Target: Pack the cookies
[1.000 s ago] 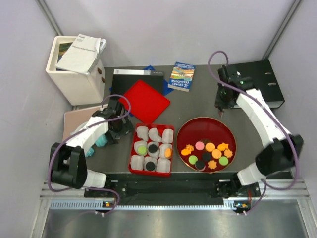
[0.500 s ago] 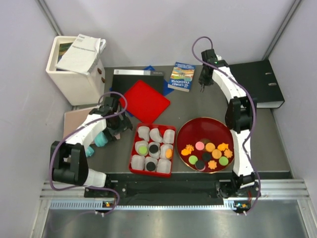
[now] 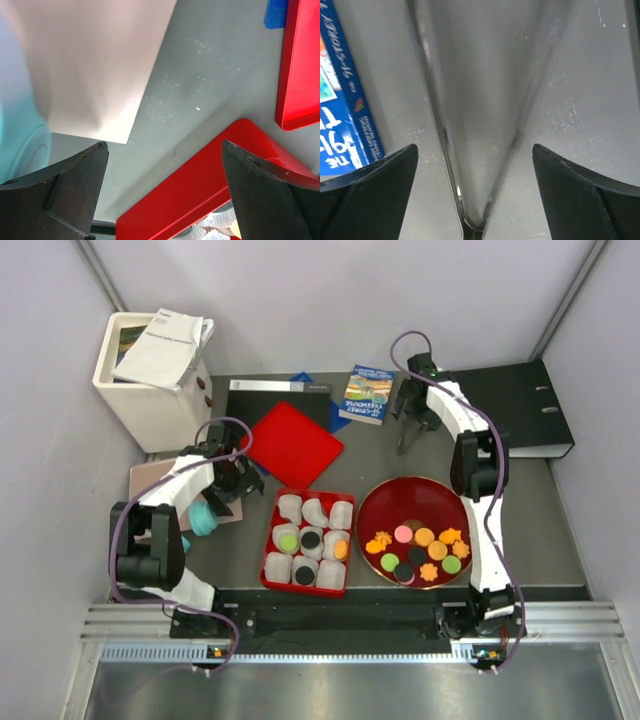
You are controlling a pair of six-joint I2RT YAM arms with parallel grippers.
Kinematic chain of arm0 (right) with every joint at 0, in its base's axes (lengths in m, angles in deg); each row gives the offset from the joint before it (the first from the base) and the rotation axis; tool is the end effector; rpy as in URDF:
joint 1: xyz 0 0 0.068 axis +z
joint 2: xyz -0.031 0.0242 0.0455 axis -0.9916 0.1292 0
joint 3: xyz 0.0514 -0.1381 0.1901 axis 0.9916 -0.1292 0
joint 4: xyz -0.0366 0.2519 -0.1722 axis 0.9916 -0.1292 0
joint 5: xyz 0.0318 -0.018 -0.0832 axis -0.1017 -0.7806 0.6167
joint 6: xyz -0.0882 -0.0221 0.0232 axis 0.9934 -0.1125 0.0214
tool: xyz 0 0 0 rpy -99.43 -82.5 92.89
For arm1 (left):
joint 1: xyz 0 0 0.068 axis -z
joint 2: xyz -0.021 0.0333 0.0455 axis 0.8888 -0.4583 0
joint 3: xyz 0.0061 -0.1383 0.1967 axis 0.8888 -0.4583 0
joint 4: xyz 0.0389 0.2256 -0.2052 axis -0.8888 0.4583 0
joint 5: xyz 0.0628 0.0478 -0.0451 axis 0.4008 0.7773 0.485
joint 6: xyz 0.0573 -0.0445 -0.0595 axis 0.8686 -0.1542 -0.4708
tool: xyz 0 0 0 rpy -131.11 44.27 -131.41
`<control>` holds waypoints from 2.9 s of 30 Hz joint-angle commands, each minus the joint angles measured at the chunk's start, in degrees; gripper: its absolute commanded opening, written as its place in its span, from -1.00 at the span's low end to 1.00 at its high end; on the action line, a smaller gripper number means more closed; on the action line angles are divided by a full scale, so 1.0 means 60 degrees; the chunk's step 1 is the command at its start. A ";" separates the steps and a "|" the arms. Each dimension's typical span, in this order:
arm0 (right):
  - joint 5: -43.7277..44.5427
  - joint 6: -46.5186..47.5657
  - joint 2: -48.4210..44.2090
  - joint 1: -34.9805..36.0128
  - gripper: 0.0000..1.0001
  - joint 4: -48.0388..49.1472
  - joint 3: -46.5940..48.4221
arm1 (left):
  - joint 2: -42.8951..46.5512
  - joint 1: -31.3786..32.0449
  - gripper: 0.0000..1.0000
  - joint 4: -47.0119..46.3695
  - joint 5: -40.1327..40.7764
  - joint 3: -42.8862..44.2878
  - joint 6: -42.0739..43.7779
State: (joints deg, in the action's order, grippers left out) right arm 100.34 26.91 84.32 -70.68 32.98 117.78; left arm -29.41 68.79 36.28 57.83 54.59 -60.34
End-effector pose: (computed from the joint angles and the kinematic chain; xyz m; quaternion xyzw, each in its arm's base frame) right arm 0.5614 0.1005 0.1154 0.1966 0.9444 -0.0012 0.2636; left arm 0.3437 -0.0359 0.1001 -0.3002 0.9411 -0.0594 0.1439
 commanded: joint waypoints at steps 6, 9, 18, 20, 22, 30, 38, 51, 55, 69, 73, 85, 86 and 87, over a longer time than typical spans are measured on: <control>0.0331 -0.0780 -0.3358 0.0228 0.98 0.1804 -0.2098 | -0.0508 -0.0044 0.98 0.0241 -0.0668 0.0972 0.0130; 0.0375 -0.0534 -0.4793 0.0652 0.98 0.1805 -0.2772 | -0.0421 -0.0030 0.98 0.0081 -0.0697 0.1148 0.0086; -0.2215 -0.0459 -0.8881 0.2029 0.91 0.4831 -0.8817 | -0.1137 0.0160 0.98 -0.1735 -0.0816 0.2129 -0.0747; -0.2421 -0.0517 -0.8971 0.2394 0.91 0.4838 -0.9438 | -0.1634 0.0292 0.98 -0.1912 -0.0291 0.2566 -0.1172; -0.2787 -0.0445 -0.9190 0.2615 0.90 0.5186 -0.9834 | -0.2261 0.0395 0.98 -0.1664 0.0338 0.3021 -0.1305; -0.3111 -0.0063 -1.0832 0.3436 0.89 0.4927 -1.0570 | -0.3861 0.0439 0.61 -0.1400 0.1836 0.4429 -0.1760; -0.2745 -0.0415 -1.1680 0.3744 0.89 0.4369 -1.0993 | -0.4287 0.0512 0.31 -0.1486 0.1881 0.4197 -0.1935; -0.2365 -0.0342 -1.2706 0.3773 0.88 0.3621 -1.1843 | -0.4887 0.0527 -0.47 -0.1825 0.1881 0.3756 -0.1965; -0.2291 -0.0210 -1.2780 0.3788 0.88 0.3504 -1.1858 | -0.4801 0.0513 -1.00 -0.1650 0.1969 0.3770 -0.1921; -0.2043 -0.0137 -1.2663 0.3788 0.96 0.3504 -1.1111 | -0.2852 0.0498 -1.00 -0.0770 0.1677 0.5789 -0.0749; -0.1647 0.0053 -1.2692 0.3788 0.96 0.3984 -1.0949 | -0.2661 0.0513 -1.00 -0.0566 0.1179 0.6405 -0.0617; -0.4820 -0.1085 -1.1271 0.2252 0.98 0.5595 -0.9995 | -0.2091 0.0512 -1.00 -0.1662 -0.3564 0.6233 0.0379; -0.5028 -0.1219 -1.1402 0.2061 0.98 0.6135 -1.0070 | -0.1930 0.0498 -1.00 -0.1968 -0.3757 0.6115 0.0408; -0.5335 -0.1279 -1.1418 0.1697 0.98 0.6315 -1.0114 | -0.1856 0.0498 -1.00 -0.2087 -0.3976 0.5926 0.0423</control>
State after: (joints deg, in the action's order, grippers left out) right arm 77.31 24.05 17.48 -54.52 60.15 56.69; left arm -45.73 71.72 31.00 46.11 92.66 -59.20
